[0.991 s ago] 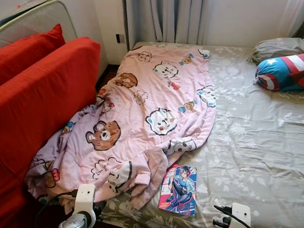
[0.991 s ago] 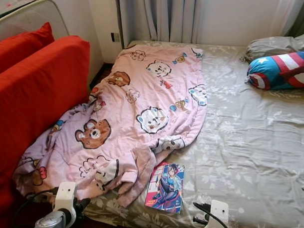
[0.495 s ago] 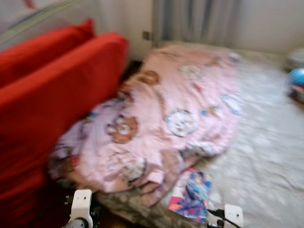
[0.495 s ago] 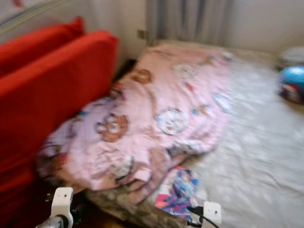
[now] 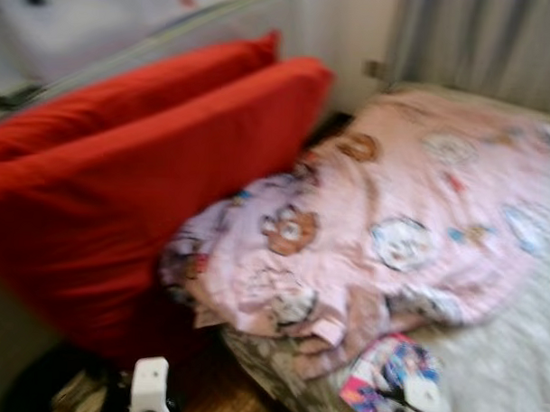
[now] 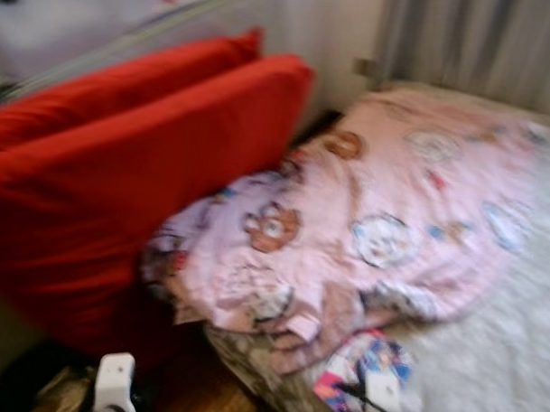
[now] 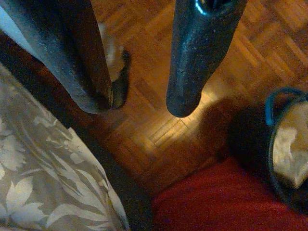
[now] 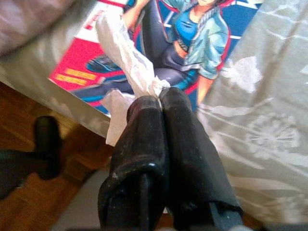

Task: Clean up the room

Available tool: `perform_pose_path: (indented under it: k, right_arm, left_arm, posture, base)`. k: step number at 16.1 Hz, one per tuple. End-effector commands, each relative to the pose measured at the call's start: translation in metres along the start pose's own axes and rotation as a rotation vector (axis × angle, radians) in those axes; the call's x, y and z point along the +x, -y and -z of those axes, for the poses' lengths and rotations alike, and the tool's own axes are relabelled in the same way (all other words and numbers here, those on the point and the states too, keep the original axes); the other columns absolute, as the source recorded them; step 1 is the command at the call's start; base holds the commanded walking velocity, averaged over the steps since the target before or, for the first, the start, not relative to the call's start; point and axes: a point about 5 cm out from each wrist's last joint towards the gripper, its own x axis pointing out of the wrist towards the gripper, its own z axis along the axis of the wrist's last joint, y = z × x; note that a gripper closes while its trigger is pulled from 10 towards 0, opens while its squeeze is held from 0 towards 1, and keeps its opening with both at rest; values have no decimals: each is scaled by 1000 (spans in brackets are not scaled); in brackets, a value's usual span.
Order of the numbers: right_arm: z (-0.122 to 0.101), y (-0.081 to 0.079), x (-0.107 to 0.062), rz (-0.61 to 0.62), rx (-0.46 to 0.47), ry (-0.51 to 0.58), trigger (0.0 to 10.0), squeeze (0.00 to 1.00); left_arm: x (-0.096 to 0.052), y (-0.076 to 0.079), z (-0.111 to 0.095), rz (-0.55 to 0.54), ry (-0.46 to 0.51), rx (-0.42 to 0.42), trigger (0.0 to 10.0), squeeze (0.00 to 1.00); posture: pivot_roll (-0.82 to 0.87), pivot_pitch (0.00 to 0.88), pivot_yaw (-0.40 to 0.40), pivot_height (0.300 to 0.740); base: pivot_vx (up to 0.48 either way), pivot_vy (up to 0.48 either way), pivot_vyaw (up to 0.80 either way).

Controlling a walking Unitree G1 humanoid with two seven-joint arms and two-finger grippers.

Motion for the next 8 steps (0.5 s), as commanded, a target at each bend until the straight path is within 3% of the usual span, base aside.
perform_pose_path:
  k: [1,5,8]
  right_arm:
    - [0,-7,1,-23,-7,-8,10000,0]
    - [0,-7,1,-21,-4,-8,10000,0]
    - [0,-9,0,-32,11,-6,10000,0]
  left_arm:
    - [-2,-9,3,-27,-17,-4,10000,0]
    - [-1,-8,3,-29,-20,-8,10000,0]
    - [-2,-8,6,-23,-34,13,10000,0]
  posture:
    - [7,64,42,740]
    - [10,84,41,740]
    - [12,92,41,740]
  base:
    - [0,0,519]
    - [0,0,573]
    - [0,0,0]
